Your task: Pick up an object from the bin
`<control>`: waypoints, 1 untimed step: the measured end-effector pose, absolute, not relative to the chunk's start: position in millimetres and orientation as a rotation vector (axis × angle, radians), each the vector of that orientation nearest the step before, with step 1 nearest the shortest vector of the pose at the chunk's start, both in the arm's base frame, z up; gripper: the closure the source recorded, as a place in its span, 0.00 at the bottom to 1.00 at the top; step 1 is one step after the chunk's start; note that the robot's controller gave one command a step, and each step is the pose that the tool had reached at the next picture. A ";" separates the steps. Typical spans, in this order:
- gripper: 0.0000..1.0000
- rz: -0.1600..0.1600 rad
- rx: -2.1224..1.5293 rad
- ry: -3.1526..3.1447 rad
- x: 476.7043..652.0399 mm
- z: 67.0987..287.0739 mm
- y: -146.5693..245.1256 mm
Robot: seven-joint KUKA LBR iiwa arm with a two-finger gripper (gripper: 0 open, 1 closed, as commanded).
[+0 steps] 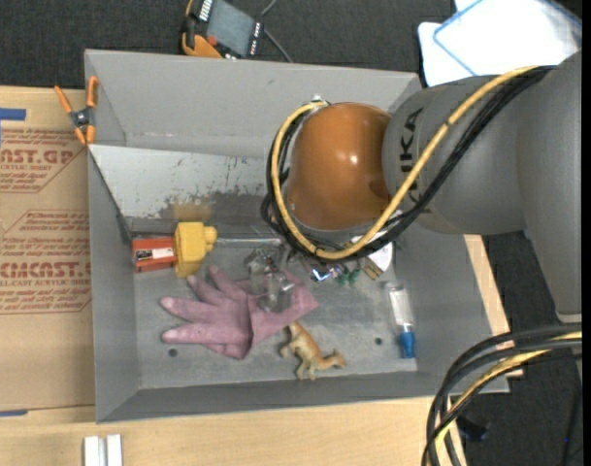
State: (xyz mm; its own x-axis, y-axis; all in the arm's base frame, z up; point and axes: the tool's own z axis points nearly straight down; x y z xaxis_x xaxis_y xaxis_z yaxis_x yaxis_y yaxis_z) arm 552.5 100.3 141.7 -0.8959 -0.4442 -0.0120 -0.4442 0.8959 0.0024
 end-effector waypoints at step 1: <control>1.00 0.010 -0.713 3.045 554.5 136.4 96.8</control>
Offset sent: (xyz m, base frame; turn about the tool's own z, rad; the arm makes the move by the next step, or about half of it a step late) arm -0.0010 0.0108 -0.0717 0.0978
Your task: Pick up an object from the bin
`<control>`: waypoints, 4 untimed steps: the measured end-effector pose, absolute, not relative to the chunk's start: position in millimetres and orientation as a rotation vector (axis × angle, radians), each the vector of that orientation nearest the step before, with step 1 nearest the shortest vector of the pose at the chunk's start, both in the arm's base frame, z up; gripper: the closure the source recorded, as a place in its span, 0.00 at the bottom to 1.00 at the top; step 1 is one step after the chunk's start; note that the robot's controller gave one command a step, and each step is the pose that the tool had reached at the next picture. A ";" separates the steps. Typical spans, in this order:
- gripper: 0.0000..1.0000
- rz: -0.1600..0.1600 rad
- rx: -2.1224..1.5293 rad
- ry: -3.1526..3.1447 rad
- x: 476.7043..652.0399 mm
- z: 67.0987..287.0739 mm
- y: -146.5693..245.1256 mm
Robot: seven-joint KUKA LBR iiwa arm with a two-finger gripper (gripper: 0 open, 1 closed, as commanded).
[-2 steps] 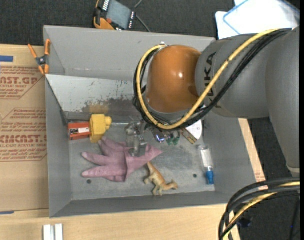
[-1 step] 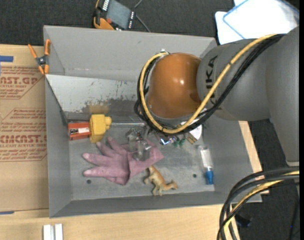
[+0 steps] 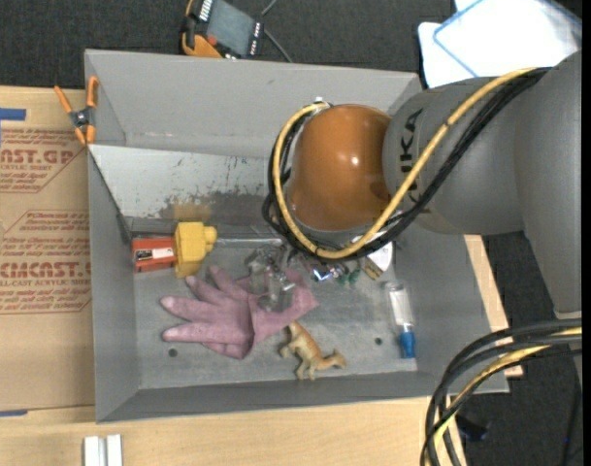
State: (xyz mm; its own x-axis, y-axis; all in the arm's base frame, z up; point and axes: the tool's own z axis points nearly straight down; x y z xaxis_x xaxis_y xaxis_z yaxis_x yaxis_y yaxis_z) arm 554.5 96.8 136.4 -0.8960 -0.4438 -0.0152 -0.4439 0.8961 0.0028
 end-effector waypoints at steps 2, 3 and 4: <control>1.00 0.010 -0.611 3.065 553.0 173.7 101.5; 1.00 0.013 -0.578 3.072 539.6 108.1 110.2; 1.00 0.009 -0.668 3.049 547.3 132.4 114.5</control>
Offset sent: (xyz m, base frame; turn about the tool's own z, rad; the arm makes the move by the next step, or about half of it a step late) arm 0.0006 -0.0010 0.0880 0.0525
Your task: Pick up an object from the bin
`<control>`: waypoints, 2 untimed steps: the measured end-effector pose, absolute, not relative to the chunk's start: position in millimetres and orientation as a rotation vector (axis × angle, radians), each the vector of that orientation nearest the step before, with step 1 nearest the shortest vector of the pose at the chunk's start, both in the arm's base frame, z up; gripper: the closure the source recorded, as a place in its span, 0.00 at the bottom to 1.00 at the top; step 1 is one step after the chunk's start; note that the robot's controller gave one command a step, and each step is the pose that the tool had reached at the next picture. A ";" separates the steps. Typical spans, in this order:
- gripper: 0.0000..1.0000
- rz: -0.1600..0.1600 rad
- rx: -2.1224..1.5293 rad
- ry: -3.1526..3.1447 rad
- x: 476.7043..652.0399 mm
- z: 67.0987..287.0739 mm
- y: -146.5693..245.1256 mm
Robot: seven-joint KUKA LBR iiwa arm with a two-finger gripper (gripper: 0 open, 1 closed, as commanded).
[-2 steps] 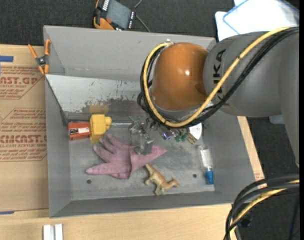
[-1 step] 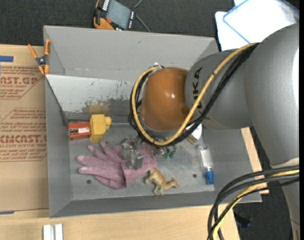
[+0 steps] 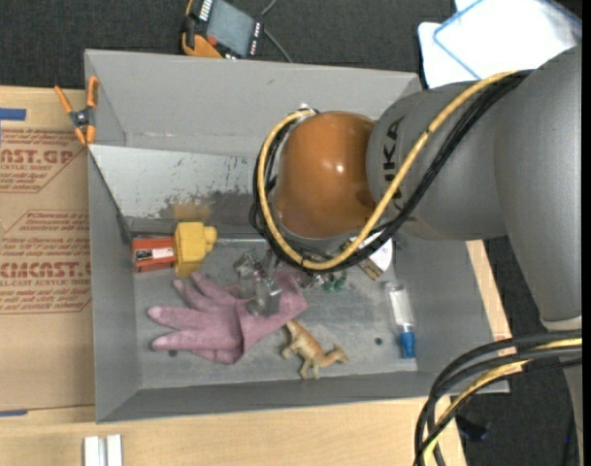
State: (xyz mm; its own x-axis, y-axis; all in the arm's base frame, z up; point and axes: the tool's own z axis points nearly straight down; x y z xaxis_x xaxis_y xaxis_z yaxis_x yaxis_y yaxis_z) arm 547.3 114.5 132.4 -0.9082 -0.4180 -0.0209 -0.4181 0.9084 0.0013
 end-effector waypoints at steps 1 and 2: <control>1.00 0.014 -0.648 3.056 545.4 112.9 112.8; 1.00 0.011 -0.679 3.049 544.4 184.4 115.9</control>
Offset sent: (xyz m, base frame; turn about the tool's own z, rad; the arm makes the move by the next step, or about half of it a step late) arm -0.0020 0.0030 0.1072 -0.0218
